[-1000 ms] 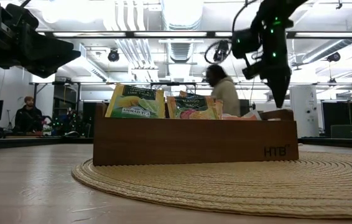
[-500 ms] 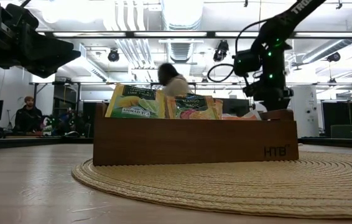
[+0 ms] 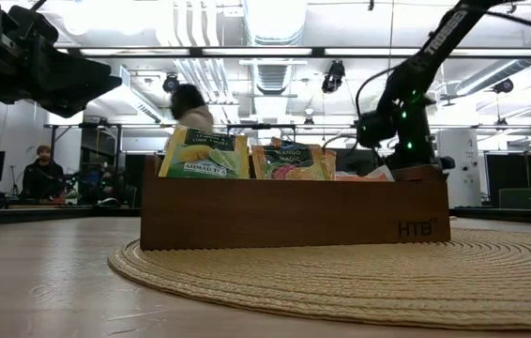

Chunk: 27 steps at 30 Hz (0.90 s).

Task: Pick & Place Tea
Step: Put the orange tea bag into the right section of the wooden organizer

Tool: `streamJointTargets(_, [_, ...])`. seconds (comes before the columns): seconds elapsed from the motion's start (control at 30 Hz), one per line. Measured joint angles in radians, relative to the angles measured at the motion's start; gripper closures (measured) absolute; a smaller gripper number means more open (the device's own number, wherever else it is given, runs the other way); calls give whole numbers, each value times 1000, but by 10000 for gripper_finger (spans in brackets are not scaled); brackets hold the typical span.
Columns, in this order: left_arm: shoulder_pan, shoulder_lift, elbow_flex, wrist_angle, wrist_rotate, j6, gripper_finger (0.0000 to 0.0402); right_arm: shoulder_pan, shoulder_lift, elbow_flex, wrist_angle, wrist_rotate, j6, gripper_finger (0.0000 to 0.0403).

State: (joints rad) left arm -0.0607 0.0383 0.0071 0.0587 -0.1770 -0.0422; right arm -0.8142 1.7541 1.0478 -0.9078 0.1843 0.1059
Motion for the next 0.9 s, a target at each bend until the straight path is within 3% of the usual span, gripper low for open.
streamJointTargets(0.3, [0,0,0,0,0,0,248,3,102,16,-28,3,-8,244])
streamJointTargets(0.57, [0,0,0,0,0,0,248,4,63,3,-106,-22,-43,382])
streamJointTargets(0.9, [0,0,0,0,0,0,248,40,-37,-4,-211,-28,-6,394])
